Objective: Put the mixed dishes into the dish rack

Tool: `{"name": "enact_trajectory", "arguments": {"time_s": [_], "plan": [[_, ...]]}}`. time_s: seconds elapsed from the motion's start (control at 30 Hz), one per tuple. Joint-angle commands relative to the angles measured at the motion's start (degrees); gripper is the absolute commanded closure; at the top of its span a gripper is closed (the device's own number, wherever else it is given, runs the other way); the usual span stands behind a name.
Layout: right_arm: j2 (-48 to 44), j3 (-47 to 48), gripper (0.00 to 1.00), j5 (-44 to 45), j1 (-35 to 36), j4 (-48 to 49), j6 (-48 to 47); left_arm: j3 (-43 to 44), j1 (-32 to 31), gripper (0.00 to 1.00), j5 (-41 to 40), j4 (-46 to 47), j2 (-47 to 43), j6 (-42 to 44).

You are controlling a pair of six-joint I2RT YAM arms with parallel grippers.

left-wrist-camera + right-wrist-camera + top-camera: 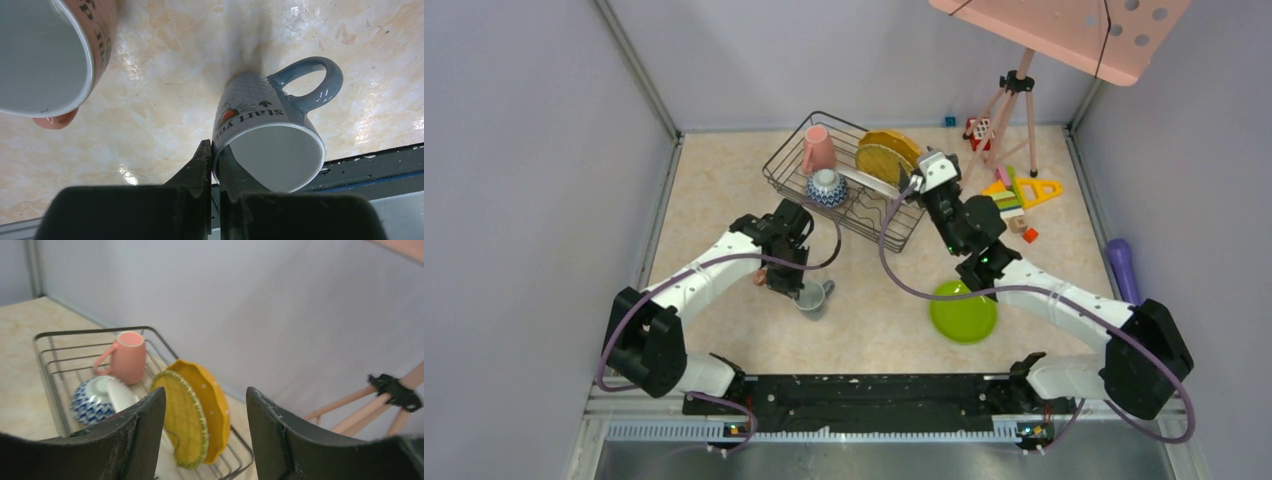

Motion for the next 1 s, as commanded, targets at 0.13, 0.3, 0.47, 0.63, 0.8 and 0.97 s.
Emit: {"name": "enact_trajectory", "arguments": {"time_s": [0.13, 0.3, 0.47, 0.63, 0.8, 0.97], "plan": [[-1.2, 8.0, 0.57, -8.7, -0.3, -31.0, 21.9, 1.5, -0.2, 0.90, -1.6, 0.0, -0.8, -0.6], [1.4, 9.2, 0.75, -12.7, -0.3, -31.6, 27.2, 1.9, -0.1, 0.81, -1.2, 0.0, -0.7, -0.2], [7.4, 11.6, 0.88, -15.6, -0.3, -31.0, 27.4, 1.5, -0.2, 0.70, -0.5, 0.1, -1.6, 0.4], [14.5, 15.9, 0.93, -15.8, -0.3, -29.9, 29.3, 2.3, -0.2, 0.60, -0.8, -0.2, -3.5, 0.3], [20.0, 20.5, 0.92, -9.9, -0.3, -28.1, 30.0, 4.8, -0.2, 0.55, -1.0, -1.6, -6.9, 0.1], [24.4, 26.1, 0.93, 1.5, -0.4, -28.4, 24.9, 7.3, -0.2, 0.50, -3.3, -2.6, -10.3, 0.4]]}}
